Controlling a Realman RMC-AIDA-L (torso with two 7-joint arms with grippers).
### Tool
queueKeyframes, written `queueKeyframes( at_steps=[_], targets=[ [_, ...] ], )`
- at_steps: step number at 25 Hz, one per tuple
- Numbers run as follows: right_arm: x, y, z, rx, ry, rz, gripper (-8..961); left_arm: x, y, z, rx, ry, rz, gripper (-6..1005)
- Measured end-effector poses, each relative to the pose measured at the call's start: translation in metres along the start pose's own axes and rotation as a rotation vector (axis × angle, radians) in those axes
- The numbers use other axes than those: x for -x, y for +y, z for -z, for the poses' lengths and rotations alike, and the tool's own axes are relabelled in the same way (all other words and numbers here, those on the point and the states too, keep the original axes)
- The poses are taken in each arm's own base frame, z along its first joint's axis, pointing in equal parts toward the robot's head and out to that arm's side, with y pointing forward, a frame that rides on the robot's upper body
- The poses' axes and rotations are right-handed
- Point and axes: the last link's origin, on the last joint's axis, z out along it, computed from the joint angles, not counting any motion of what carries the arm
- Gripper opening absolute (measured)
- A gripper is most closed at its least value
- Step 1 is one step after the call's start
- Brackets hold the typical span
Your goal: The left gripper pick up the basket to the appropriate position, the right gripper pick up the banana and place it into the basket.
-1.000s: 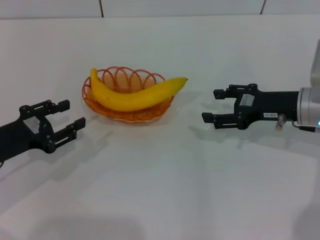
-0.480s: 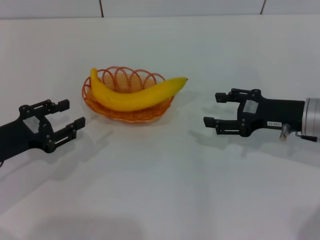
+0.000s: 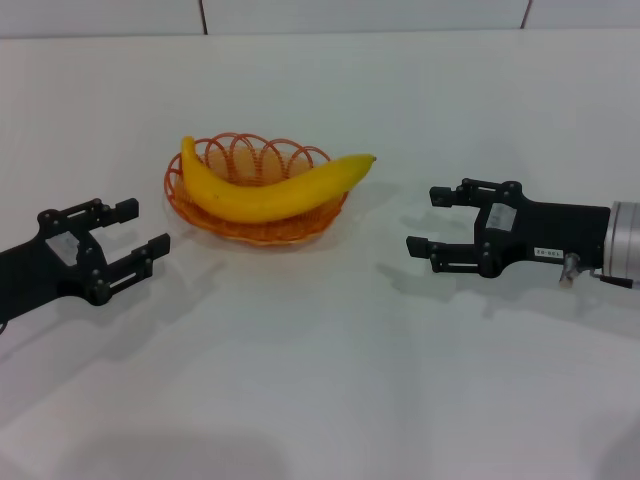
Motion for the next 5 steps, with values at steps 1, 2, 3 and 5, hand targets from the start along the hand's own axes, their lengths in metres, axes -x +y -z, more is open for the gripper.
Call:
queueKeyframes(
  at_steps=[1, 2, 3, 5],
  targets=[
    [0.0, 0.0, 0.0, 0.0, 0.0, 0.001, 804, -0.0001, 0.0, -0.0001, 0.0, 0.0, 0.0, 589],
    [0.0, 0.0, 0.0, 0.0, 0.0, 0.001, 805, -0.0002, -0.0001, -0.0002, 0.0, 0.0, 0.0, 589],
    [0.0, -0.0001, 0.0001, 0.0, 0.0, 0.002, 805, -0.0002, -0.0001, -0.0002, 0.0, 0.0, -0.001, 589],
    [0.0, -0.0001, 0.0001, 0.0, 0.0, 0.002, 805, -0.0002, -0.0001, -0.0002, 0.001, 0.0, -0.001, 589]
  ],
)
